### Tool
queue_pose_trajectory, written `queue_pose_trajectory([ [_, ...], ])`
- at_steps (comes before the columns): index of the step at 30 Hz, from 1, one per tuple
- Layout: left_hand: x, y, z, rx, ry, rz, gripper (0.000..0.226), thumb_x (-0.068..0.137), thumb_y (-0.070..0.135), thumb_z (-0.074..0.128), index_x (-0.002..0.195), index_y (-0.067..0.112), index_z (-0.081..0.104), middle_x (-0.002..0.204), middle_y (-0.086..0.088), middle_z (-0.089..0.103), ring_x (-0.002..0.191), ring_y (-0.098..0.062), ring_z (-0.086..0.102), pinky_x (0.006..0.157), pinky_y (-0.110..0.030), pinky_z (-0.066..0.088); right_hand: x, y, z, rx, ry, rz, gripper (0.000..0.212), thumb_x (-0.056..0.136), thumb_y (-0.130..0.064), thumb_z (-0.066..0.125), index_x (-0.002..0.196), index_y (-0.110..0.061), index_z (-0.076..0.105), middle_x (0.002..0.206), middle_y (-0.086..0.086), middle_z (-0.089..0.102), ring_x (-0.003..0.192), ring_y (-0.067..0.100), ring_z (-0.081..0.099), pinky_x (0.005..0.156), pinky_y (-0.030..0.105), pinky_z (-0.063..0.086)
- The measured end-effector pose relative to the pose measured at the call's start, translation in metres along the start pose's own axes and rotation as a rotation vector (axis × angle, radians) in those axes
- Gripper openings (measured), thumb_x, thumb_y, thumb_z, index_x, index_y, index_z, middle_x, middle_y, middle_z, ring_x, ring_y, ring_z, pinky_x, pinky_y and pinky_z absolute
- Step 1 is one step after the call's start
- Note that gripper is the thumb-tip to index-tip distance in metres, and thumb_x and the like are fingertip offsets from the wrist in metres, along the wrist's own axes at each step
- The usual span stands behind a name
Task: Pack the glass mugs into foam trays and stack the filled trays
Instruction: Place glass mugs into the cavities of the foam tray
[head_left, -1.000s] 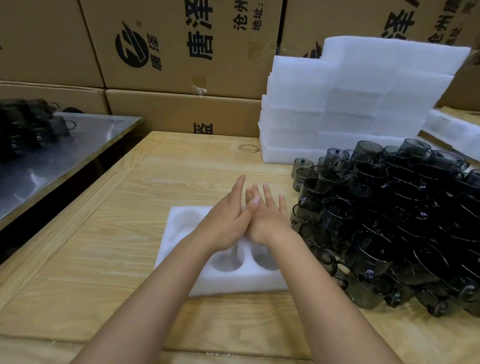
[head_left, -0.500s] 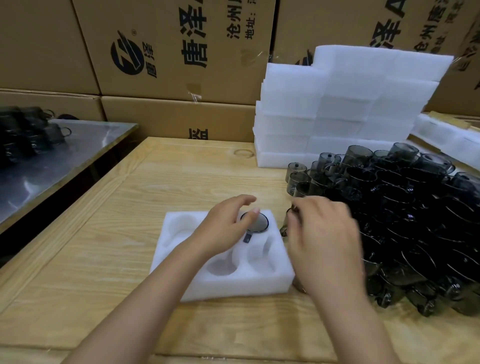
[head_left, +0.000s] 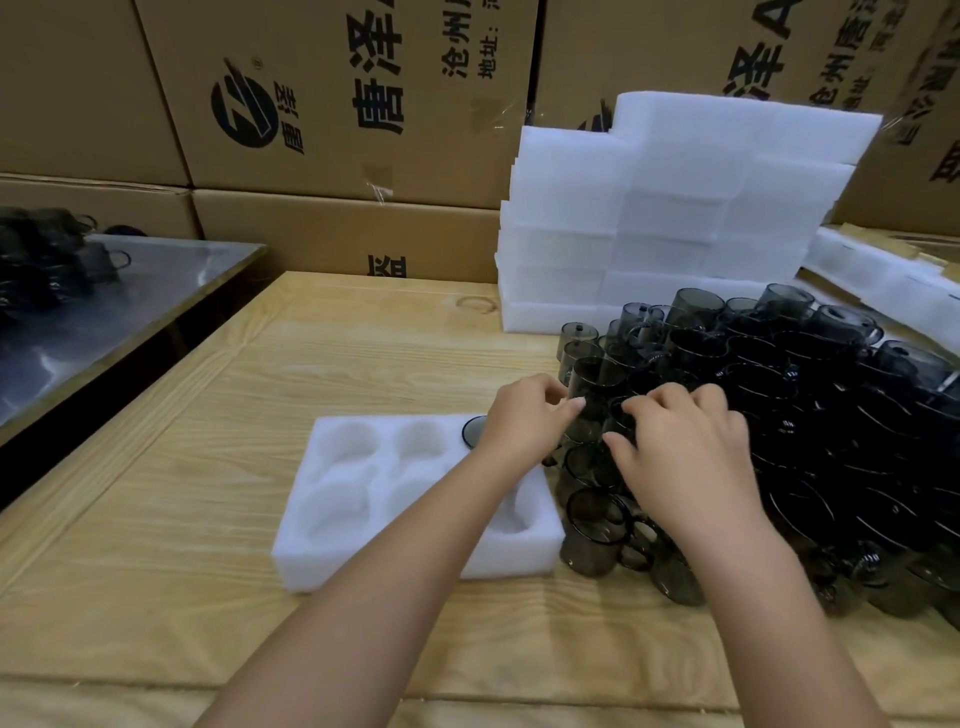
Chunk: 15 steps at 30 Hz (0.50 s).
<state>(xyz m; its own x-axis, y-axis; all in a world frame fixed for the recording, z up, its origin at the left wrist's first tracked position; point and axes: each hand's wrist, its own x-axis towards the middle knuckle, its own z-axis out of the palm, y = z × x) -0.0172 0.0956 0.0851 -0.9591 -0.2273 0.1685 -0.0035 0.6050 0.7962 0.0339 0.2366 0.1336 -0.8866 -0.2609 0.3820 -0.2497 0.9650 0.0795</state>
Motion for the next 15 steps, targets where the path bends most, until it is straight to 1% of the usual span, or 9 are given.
queue_pose_trajectory([
  [4, 0.005, 0.003, 0.002, 0.018, -0.045, -0.011, 0.018, 0.089, 0.034, 0.065, 0.094, 0.018, 0.07, 0.102, 0.003, 0.07, 0.097, -0.011, 0.06, 0.072, -0.021, 0.038, 0.009, -0.005, 0.008, -0.018, -0.019, -0.005, 0.042, 0.094, -0.047, 0.044, 0.128, -0.022, 0.05, 0.127, 0.001, 0.05, 0.117, 0.027, 0.035, 0.089, 0.037, 0.032],
  [8, 0.004, 0.004, 0.001, -0.044, -0.074, 0.004, 0.01, 0.087, 0.027, 0.068, 0.081, 0.019, 0.067, 0.082, 0.007, 0.065, 0.086, -0.011, 0.061, 0.073, -0.021, 0.042, 0.013, -0.009, 0.011, 0.034, -0.019, -0.029, 0.04, 0.096, -0.042, 0.042, 0.129, -0.021, 0.049, 0.129, 0.002, 0.05, 0.118, 0.026, 0.037, 0.091, 0.035, 0.032],
  [11, -0.004, 0.002, -0.007, -0.15, -0.056, 0.034, 0.014, 0.086, 0.021, 0.069, 0.073, 0.021, 0.065, 0.073, 0.009, 0.064, 0.081, -0.012, 0.064, 0.079, -0.03, 0.052, 0.018, -0.016, 0.009, 0.137, 0.047, -0.057, 0.034, 0.096, -0.032, 0.043, 0.125, -0.017, 0.054, 0.127, 0.004, 0.052, 0.117, 0.026, 0.039, 0.092, 0.034, 0.032],
  [13, -0.008, 0.001, -0.018, -0.233, -0.042, 0.049, 0.014, 0.086, 0.017, 0.069, 0.072, 0.02, 0.066, 0.075, 0.004, 0.068, 0.085, -0.019, 0.068, 0.086, -0.038, 0.054, 0.021, -0.022, 0.007, 0.257, 0.122, -0.074, 0.031, 0.095, -0.023, 0.048, 0.121, -0.011, 0.057, 0.123, 0.008, 0.055, 0.115, 0.029, 0.042, 0.093, 0.036, 0.033],
  [15, -0.012, 0.0, -0.034, -0.308, -0.014, 0.067, 0.012, 0.086, 0.014, 0.069, 0.075, 0.017, 0.067, 0.08, -0.006, 0.071, 0.087, -0.024, 0.069, 0.088, -0.043, 0.054, 0.027, -0.032, 0.004, 0.403, 0.184, -0.09, 0.03, 0.093, -0.017, 0.05, 0.12, -0.006, 0.058, 0.122, 0.012, 0.056, 0.114, 0.031, 0.044, 0.094, 0.037, 0.033],
])
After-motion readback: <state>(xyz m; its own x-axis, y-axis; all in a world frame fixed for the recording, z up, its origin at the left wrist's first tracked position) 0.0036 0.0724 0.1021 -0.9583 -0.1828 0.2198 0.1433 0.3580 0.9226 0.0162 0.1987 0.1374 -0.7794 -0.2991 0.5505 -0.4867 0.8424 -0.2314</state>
